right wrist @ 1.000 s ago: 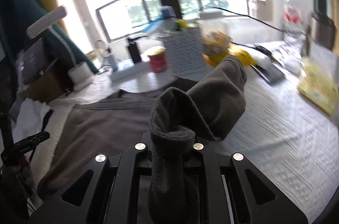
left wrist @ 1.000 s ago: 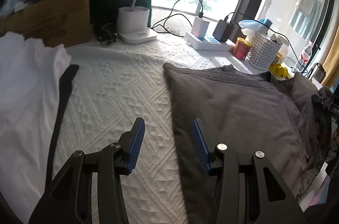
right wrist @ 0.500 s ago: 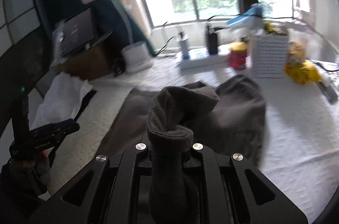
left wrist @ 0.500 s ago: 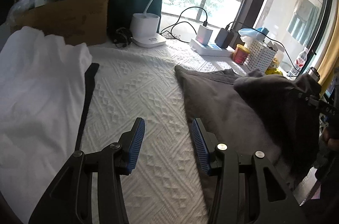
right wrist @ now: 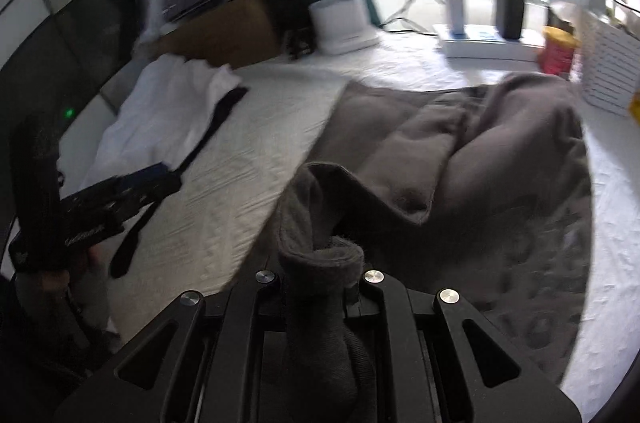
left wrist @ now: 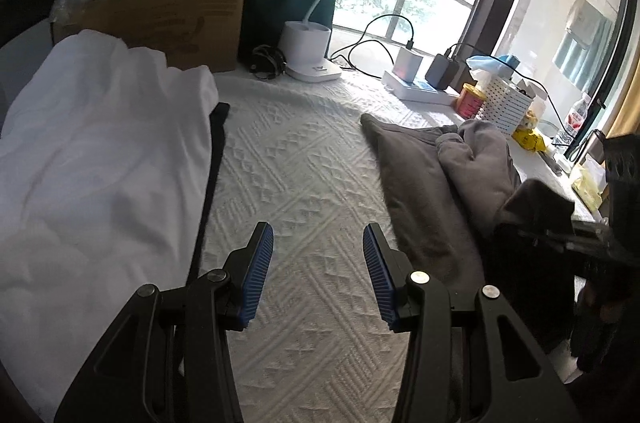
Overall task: Fold small clothes
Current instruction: 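Fold the held shirt side over the body and open the right gripper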
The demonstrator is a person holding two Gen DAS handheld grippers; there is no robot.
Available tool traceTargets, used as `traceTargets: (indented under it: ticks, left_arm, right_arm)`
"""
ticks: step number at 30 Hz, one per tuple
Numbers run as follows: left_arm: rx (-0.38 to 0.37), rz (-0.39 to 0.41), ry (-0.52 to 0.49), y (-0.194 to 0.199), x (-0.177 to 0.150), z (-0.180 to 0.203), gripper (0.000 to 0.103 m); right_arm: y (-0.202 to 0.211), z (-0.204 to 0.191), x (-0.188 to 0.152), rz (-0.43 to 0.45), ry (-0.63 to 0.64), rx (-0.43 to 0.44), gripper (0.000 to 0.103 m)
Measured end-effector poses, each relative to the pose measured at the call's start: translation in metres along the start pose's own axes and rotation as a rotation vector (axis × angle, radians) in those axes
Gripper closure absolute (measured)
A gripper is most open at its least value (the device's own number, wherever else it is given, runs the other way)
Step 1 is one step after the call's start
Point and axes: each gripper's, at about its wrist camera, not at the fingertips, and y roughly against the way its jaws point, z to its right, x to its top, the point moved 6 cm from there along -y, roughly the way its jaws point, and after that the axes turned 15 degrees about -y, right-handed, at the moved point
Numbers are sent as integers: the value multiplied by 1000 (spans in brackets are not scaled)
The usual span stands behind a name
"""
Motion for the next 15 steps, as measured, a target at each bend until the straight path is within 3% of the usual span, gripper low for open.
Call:
traceTargets:
  ticks: [4,8,10,15]
  left_arm:
    - [-1,-1,-3,2,-1,3,48]
    - [-7,-1,-25,5,0,11,48]
    - [-6,-6,-35,6,2,15,48]
    - [5,-4,-68,9,9,25,48]
  right_arm:
    - [-12,-20,-19,-80,80,7,75]
    - [-7,-37,-35,-109,140,50,70]
    - [1,-44,-38,-98,166,76,53]
    - [28,-50,-43,-33,223,117,49]
